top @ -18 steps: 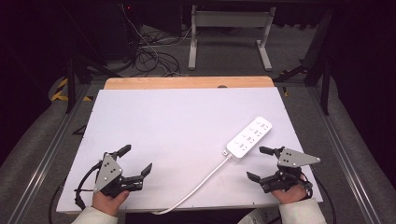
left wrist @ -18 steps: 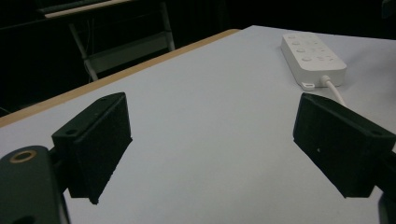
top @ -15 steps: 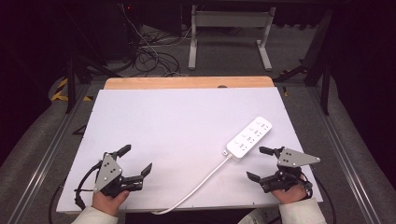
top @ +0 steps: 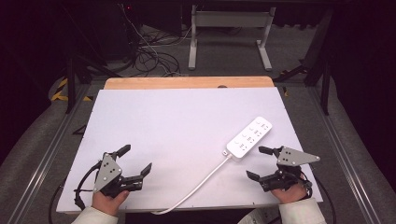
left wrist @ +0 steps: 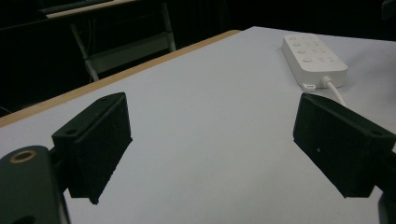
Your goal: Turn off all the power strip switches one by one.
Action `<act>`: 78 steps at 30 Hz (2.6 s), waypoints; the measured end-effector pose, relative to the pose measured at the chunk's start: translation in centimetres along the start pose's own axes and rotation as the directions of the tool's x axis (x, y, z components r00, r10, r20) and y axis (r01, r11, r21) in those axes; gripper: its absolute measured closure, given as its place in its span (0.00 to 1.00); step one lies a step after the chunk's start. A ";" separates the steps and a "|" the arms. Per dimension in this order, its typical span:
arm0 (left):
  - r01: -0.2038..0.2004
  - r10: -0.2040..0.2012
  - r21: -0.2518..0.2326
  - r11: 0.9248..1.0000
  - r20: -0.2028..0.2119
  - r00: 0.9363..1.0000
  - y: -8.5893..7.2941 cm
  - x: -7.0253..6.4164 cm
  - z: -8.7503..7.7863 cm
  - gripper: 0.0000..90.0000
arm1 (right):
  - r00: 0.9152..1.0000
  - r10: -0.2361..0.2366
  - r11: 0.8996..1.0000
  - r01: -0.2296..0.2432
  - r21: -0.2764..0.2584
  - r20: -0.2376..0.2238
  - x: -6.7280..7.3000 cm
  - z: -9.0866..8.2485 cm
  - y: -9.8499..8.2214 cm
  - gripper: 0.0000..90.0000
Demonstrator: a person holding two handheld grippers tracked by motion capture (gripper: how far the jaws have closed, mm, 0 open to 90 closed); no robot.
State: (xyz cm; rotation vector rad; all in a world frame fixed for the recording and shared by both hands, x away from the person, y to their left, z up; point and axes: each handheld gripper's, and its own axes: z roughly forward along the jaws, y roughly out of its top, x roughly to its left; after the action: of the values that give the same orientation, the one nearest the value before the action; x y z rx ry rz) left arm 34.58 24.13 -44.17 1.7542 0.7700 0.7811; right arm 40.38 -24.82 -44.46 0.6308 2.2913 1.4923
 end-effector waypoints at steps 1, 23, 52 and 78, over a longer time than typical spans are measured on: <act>-0.002 0.002 0.000 1.000 0.001 1.000 0.0 0.0 0.0 0.13 | 1.000 0.001 1.000 -0.001 0.001 0.000 0.0 0.0 0.1 0.06; 0.048 -0.048 -0.020 0.999 0.024 0.999 -0.1 0.2 -0.2 0.18 | 1.000 0.003 0.996 -0.002 0.084 -0.014 -1.1 1.4 2.9 0.29; 0.001 -0.002 0.019 1.000 0.034 0.999 0.0 -0.3 -0.1 0.23 | 1.000 0.019 0.986 -0.016 0.168 -0.015 -2.9 5.5 6.2 0.33; -0.002 0.002 0.027 1.000 0.028 1.000 0.1 -0.3 -0.4 0.24 | 0.998 0.020 0.935 -0.040 0.353 0.060 -3.9 6.9 7.6 1.00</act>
State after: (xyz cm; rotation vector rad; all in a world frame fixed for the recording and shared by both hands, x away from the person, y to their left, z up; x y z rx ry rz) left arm 34.06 24.07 -44.02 1.7870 0.7638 0.7492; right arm 48.55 -18.90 -40.09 0.7941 2.5378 1.0610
